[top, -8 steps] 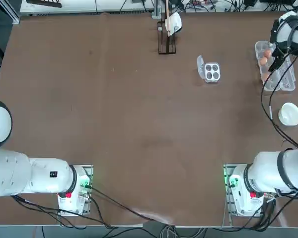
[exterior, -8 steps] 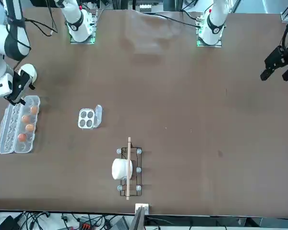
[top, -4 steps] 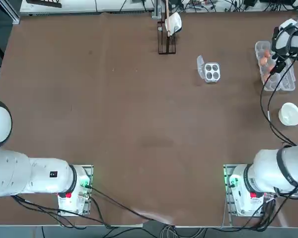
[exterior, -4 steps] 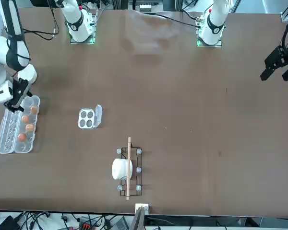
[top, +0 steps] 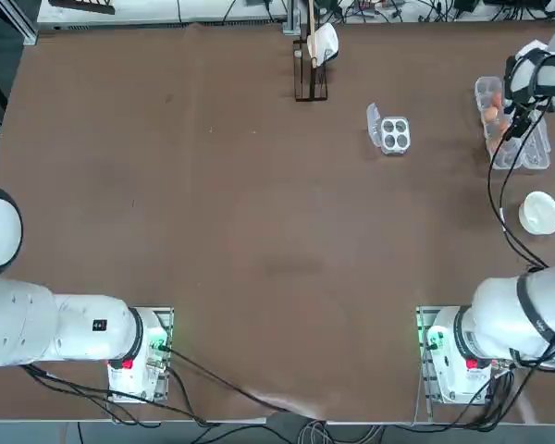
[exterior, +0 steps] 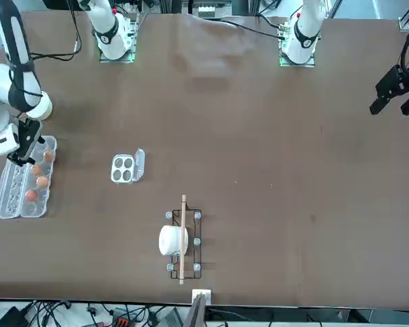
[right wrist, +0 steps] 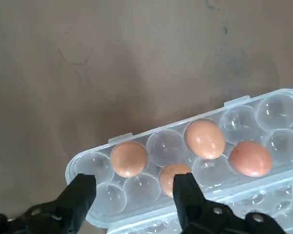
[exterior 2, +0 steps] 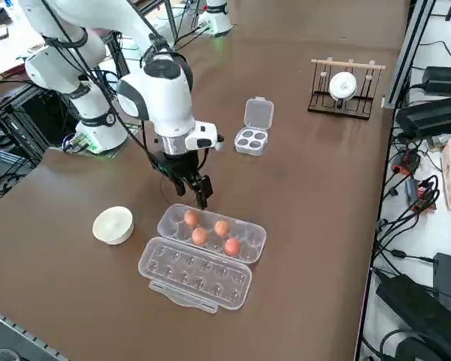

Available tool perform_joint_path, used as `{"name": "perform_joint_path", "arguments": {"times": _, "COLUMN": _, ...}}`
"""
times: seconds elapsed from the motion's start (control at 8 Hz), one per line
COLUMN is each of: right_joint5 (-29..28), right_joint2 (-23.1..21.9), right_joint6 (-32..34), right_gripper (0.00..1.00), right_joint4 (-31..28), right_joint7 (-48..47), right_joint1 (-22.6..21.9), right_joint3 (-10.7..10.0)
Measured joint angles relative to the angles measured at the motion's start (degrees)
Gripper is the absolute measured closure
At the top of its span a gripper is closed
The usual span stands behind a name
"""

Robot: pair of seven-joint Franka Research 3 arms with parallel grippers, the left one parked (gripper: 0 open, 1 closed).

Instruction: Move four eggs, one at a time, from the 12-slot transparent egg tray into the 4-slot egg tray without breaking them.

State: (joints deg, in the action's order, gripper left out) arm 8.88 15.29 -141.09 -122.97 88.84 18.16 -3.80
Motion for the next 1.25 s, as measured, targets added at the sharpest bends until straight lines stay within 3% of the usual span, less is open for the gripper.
{"name": "perform_joint_path", "arguments": {"times": 1.25, "right_joint5": -0.1, "right_joint2": 6.8, "right_joint6": -3.0, "right_gripper": 0.07, "right_joint4": 2.0, "right_joint7": 7.4, "right_joint1": 2.9, "right_joint3": 0.1}}
